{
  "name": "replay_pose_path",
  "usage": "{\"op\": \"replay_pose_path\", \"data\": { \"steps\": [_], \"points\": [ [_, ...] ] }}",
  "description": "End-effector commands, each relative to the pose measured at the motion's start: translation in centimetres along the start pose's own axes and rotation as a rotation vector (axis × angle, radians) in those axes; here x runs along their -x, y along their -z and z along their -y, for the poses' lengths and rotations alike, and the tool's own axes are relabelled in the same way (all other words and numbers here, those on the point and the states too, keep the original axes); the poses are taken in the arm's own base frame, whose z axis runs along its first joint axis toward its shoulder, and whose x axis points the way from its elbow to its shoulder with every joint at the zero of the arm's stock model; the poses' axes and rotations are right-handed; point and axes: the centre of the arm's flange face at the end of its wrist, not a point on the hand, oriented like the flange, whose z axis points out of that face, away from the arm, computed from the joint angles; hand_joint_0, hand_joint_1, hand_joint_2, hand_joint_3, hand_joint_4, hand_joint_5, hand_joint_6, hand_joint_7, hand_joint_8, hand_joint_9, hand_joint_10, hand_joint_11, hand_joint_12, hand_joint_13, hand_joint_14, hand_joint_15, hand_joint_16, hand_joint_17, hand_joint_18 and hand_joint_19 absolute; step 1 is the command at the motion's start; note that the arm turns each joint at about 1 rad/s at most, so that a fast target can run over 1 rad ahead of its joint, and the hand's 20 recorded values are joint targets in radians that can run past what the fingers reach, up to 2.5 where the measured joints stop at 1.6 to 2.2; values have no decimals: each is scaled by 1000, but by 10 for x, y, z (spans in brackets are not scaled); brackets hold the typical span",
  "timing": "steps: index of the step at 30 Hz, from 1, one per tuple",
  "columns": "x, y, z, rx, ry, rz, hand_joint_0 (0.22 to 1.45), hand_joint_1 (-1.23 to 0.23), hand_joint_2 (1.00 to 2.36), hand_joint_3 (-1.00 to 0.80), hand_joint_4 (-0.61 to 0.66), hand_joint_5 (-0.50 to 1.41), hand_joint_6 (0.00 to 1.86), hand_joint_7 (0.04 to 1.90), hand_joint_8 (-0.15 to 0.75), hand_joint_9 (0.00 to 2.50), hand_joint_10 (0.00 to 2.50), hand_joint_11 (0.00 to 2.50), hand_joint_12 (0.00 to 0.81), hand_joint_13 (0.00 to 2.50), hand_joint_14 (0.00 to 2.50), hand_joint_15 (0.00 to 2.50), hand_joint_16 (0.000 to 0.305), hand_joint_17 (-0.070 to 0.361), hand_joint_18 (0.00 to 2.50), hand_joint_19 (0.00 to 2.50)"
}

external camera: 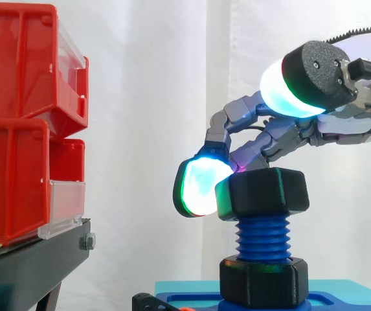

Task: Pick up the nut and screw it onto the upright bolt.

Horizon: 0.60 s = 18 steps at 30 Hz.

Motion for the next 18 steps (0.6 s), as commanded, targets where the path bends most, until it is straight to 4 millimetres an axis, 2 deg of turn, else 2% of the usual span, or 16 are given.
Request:
{"op": "replay_pose_path", "data": {
  "steps": [1, 9, 13, 18],
  "points": [
    [3, 0, 1, 0, 1, -3, 492, -137, 1000, -500, 264, -87, 504, 1057, 310, 667, 0, 10, 356, 509, 0, 11, 41, 93, 340, 74],
    [7, 2, 1, -5, 4, -24, 508, -226, 1000, -500, 269, -28, 504, 1180, 319, 953, 2, 80, 323, 678, 0, 39, 36, 82, 485, 87],
    [15, 6, -1, -6, 9, -28, 518, -260, 1000, -500, 243, -3, 504, 1218, 302, 1081, 3, 103, 307, 738, 1, 49, 33, 75, 533, 99],
    [17, 9, 0, -11, 17, -44, 520, -263, 1000, -500, 221, 18, 504, 1249, 296, 1152, 3, 104, 302, 775, 1, 53, 32, 73, 551, 104]
  ]
}}
